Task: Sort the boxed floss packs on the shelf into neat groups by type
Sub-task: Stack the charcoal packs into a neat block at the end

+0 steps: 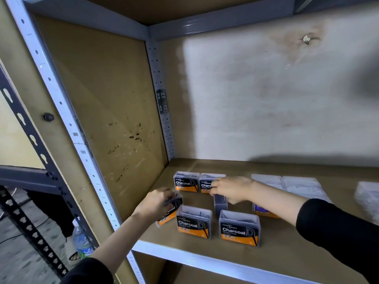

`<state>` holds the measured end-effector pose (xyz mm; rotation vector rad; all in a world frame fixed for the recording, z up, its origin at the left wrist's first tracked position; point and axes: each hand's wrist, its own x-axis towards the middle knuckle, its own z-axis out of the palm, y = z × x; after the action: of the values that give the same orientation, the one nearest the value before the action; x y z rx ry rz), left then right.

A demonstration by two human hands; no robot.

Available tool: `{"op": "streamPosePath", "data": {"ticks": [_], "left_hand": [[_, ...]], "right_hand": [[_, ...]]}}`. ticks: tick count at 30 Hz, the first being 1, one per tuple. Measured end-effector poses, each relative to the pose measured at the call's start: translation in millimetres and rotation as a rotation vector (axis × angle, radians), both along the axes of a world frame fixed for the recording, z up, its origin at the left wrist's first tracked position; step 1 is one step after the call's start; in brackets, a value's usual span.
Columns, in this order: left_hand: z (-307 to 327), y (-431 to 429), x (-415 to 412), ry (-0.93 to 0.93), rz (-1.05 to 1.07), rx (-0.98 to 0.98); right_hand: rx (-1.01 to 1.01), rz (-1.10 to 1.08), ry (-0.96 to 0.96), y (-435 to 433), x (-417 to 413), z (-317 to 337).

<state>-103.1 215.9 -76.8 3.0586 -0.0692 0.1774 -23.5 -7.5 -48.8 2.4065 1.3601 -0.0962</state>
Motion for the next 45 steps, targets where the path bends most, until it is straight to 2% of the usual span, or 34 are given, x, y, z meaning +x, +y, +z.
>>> {"op": "streamPosePath", "data": {"ticks": [8, 13, 16, 19, 24, 38, 45], "left_hand": [[6.7, 2.2, 6.0, 0.049, -0.022, -0.008], [1.4, -6.1, 13.4, -0.021, -0.053, -0.108], [-2.2, -8.1, 15.4, -0.047, -0.077, -0.169], [-5.7, 0.3, 15.5, -0.045, -0.111, -0.198], [-18.5, 12.0, 12.9, -0.066, -0.101, -0.149], [-20.9, -4.0, 47.7, -0.111, -0.095, -0.184], [-23.7, -3.4, 56.8, -0.122, -0.116, -0.203]], "right_hand": [[0.255, -0.271, 0.259, 9.0, 7.5, 1.7], [0.401, -0.416, 0.348, 6.9, 6.4, -4.4], [0.454, -0.431, 0.392, -0.7, 6.8, 3.5], [0.489, -0.387, 0.372, -9.3, 4.7, 7.4], [0.410, -0.338, 0.292, -16.5, 1.9, -12.9], [0.532, -0.388, 0.060, 8.6, 13.5, -39.6], [0.573, -0.412, 0.046, 14.4, 22.0, -44.7]]}}
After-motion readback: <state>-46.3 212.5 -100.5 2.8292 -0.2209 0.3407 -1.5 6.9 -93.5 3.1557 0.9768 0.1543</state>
